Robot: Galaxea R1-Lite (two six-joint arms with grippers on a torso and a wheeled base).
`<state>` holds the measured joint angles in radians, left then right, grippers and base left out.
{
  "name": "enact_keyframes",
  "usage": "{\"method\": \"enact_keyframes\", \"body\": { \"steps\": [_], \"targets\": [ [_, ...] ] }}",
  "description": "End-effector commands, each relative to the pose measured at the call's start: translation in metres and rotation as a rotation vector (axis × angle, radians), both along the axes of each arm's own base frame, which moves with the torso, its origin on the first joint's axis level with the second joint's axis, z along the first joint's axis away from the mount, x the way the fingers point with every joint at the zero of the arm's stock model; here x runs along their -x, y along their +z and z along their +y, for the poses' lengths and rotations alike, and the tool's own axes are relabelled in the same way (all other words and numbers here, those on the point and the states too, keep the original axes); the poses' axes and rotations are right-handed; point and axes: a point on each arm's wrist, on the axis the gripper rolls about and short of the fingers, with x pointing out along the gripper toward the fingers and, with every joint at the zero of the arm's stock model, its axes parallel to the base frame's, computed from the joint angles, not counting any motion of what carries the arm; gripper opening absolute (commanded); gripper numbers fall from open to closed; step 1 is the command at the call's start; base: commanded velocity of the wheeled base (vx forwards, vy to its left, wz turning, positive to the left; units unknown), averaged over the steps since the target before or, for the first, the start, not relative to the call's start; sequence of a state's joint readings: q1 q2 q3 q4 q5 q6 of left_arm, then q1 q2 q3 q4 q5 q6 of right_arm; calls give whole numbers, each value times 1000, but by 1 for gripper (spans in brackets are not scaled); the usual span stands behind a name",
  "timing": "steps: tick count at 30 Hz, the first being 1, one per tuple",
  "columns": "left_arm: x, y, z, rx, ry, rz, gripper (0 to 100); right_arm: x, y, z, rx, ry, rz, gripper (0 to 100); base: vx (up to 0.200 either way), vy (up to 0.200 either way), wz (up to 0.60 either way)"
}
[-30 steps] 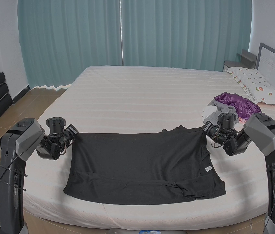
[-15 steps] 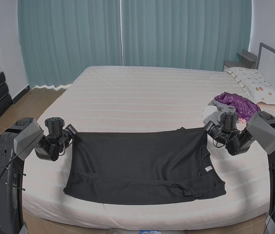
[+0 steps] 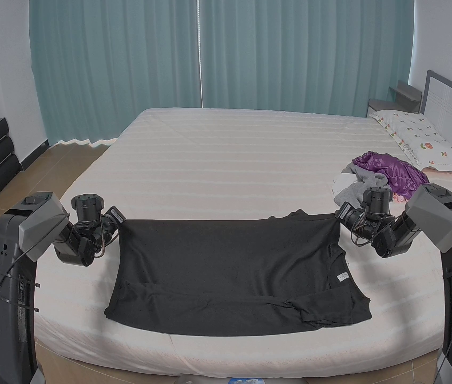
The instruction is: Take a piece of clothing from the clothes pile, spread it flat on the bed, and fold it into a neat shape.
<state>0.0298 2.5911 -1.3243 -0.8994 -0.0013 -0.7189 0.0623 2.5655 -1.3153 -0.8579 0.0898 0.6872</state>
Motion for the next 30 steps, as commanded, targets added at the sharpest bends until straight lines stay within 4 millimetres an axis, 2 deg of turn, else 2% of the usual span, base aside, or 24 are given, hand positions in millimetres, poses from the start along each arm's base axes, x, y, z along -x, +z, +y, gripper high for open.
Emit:
{"method": "enact_keyframes", "body": {
  "steps": [1,10,14,19,24,30],
  "targets": [
    [10,19,3,5,-5,-10,0,12,13,-5,-14,23,10,0,0,0,0],
    [27,29,2,-2,-9,-10,0,43,20,-9,-30,47,74,0,0,0,0],
    [36,27,2,-2,-16,11,0,57,23,-10,-42,69,103,0,0,0,0],
    [52,27,2,0,-17,39,0,78,25,-10,-46,85,147,0,0,0,0],
    [80,21,0,-6,-56,72,0,99,24,-11,-57,108,195,0,0,0,0],
    [103,8,-3,-34,-80,112,0,121,12,-11,-47,139,230,0,0,0,0]
  ]
}}
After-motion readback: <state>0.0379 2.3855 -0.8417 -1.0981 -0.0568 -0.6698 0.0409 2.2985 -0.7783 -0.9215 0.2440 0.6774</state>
